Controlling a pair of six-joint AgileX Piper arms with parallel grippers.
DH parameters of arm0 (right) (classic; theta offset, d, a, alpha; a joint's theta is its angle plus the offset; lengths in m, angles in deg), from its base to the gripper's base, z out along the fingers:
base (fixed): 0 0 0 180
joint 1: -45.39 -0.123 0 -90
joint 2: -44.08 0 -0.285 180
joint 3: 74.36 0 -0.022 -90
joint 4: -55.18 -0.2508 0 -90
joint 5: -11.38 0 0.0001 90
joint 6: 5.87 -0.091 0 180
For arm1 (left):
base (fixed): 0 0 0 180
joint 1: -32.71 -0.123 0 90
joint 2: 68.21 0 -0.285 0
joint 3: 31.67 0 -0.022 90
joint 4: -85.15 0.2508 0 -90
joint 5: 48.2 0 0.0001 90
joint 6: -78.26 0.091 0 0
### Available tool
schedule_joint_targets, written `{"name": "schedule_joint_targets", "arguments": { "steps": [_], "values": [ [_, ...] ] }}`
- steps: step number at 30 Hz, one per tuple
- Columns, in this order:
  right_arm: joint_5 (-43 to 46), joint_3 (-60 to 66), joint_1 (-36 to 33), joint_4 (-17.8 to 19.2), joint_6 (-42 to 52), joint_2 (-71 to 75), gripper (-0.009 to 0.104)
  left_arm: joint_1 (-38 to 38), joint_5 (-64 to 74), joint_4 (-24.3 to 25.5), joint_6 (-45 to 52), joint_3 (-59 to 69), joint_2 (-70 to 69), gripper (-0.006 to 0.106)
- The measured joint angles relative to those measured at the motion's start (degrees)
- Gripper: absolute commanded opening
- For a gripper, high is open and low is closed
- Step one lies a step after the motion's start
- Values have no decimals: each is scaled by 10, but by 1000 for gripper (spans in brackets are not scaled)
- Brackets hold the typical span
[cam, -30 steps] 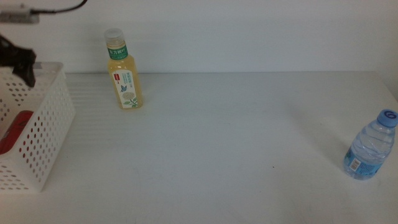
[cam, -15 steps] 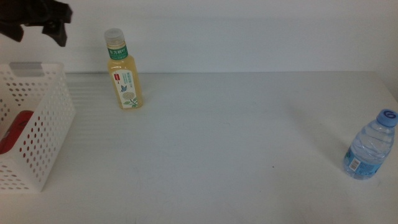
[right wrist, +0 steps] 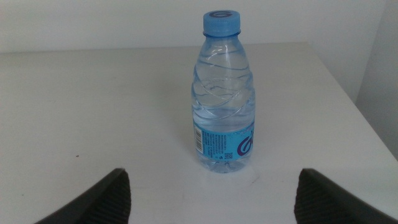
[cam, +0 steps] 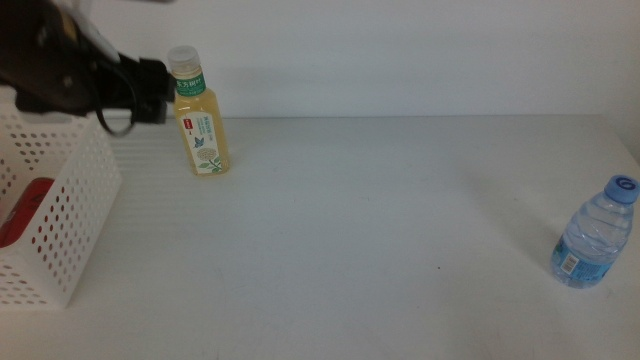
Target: Use arms to grab the bottles and put them into the dustbin to the left of the table.
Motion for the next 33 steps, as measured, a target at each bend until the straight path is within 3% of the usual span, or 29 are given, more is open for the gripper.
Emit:
{"name": "schedule_joint_targets", "arguments": {
  "steps": [12,19,27,33],
  "values": [
    [0,0,0,0,0,0,75,9,-283,91,-114,243,-56,85],
    [0,0,0,0,0,0,75,-21,-521,147,-164,351,-44,85],
    [0,0,0,0,0,0,75,-54,-691,82,-183,395,21,85],
    [0,0,0,0,0,0,75,-54,-744,24,-122,396,67,85]
  ]
}}
